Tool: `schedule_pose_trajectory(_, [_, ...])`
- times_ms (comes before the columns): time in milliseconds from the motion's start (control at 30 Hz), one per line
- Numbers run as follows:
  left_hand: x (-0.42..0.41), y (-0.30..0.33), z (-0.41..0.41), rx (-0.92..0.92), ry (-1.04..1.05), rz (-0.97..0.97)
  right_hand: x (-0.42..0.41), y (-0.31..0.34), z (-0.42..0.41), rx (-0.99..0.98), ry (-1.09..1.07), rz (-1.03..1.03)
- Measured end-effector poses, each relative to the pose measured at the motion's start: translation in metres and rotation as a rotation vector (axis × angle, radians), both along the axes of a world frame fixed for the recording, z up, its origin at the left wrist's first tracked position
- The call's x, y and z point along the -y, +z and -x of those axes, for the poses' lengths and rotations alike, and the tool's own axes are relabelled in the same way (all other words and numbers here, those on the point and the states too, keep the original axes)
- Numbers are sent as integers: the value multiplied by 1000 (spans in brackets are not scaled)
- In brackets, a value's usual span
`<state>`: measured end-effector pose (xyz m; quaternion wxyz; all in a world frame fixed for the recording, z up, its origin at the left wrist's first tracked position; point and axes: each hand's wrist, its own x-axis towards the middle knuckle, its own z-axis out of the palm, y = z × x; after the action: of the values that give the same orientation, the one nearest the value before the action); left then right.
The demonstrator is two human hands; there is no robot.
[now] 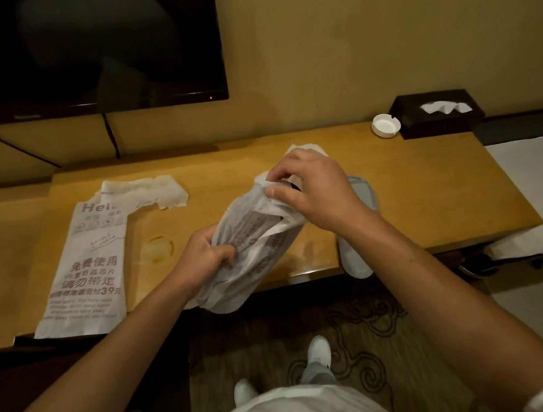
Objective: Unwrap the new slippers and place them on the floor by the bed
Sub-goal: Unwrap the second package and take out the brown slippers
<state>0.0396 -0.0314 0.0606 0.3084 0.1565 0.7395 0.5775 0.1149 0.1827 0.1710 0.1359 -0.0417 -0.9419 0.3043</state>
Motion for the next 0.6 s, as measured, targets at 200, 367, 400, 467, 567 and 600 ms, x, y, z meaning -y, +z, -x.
schedule_pose_trajectory(200, [-8,11,-8,-135,-72,52,20,4,-1,-157,1,-52])
schedule_pose_trajectory(367, [-10,13,-9,-215,-22,54,33,1,-1,61,331,-169])
schedule_pose_trajectory(400, [-8,11,-10,-211,-14,56,27,4,-1,73,297,-40])
schedule_pose_trajectory(467, [-6,10,-12,-185,21,46,10,8,-3,11,147,133])
schedule_pose_trajectory(567, [-5,14,-10,-137,32,5,-16,7,-7,6,27,131])
schedule_pose_trajectory(600, [-4,14,-10,-123,15,-10,-22,5,-8,31,12,171])
